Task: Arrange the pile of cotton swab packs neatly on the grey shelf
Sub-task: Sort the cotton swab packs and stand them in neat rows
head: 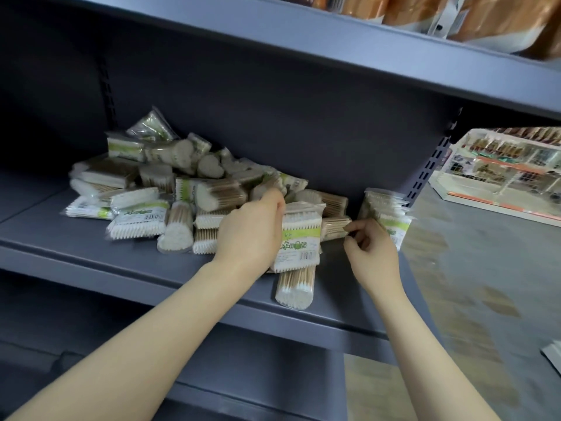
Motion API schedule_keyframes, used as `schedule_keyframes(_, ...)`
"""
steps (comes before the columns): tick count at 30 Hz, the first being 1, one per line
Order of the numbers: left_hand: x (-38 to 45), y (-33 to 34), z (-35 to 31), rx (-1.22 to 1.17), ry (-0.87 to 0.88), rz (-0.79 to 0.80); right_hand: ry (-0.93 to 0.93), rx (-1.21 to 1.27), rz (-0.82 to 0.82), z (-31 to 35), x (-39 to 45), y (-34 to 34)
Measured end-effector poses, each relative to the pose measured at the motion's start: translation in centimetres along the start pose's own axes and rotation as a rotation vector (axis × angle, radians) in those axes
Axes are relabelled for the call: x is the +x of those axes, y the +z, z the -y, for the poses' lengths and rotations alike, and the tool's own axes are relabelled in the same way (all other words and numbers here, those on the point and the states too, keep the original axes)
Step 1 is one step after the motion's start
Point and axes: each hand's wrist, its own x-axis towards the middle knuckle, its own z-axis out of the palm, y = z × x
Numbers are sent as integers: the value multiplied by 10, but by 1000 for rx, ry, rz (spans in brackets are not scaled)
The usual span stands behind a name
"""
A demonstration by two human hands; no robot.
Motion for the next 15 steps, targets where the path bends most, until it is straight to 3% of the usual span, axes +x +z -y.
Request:
schedule_keyframes(9,0,33,-36,-200,-25,37,78,131,97,-29,-17,-33)
schedule_keyframes(15,8,59,-54,-202,2,34,110,222,159,-51,-27,-58)
